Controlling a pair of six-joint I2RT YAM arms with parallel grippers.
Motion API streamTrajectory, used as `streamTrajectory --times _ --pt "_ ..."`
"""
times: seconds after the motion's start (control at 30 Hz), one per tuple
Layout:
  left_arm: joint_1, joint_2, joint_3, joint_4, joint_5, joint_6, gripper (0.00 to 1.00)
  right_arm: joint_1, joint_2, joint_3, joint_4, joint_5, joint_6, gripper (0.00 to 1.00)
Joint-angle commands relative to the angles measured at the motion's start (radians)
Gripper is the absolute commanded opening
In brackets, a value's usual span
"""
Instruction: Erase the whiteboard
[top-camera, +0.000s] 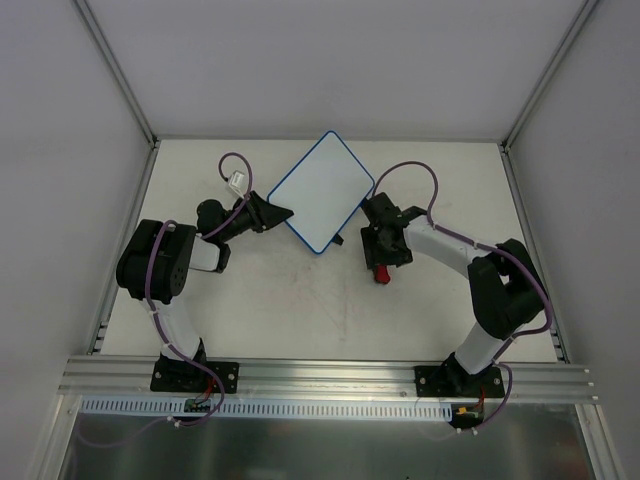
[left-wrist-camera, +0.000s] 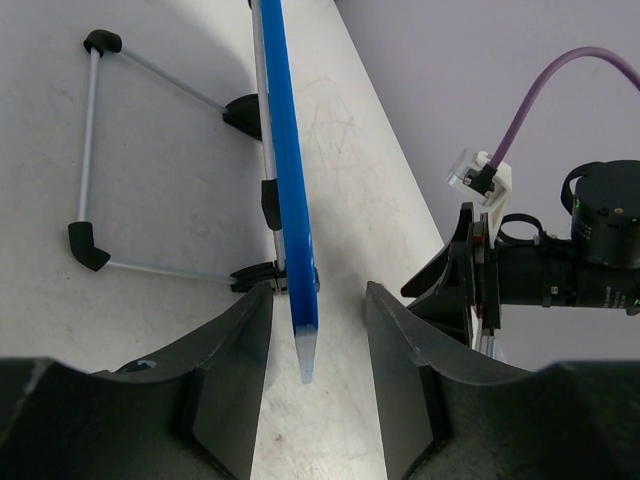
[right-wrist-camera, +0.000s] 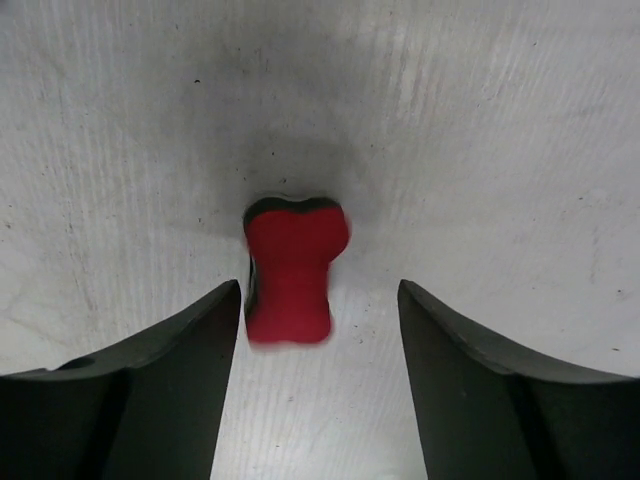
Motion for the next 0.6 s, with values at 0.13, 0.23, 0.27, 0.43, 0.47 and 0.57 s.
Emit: streamTrajectory --times 0.13,0.23,0.27,0.43,0.47,0.57 --pt "0.017 -0.036 -0.038 0.379 -0.007 0.013 0.48 0.005 -0.020 0.043 -0.025 0.026 0.000 0.77" --pt "0.017 -0.041 -0.041 0.379 -0.012 0.016 0.52 0.005 -0.028 0.036 -0.019 0.027 -0.001 0.80" --pt "0.017 -0.041 -0.042 0.379 -0.013 0.018 0.54 0.005 -0.033 0.033 -0.016 0.029 -0.001 0.80" --pt "0.017 -0.076 -0.081 0.379 -0.039 0.061 0.81 0.006 -0.068 -0.010 0.025 0.023 -0.001 0.81" --pt "0.018 -0.095 -0.091 0.379 -0.047 0.077 0.92 0.006 -0.074 -0.018 0.033 0.018 -0.003 0.81" --pt "0.015 -0.118 -0.121 0.379 -0.062 0.097 0.99 0.006 -0.102 -0.046 0.059 0.020 0.000 0.81"
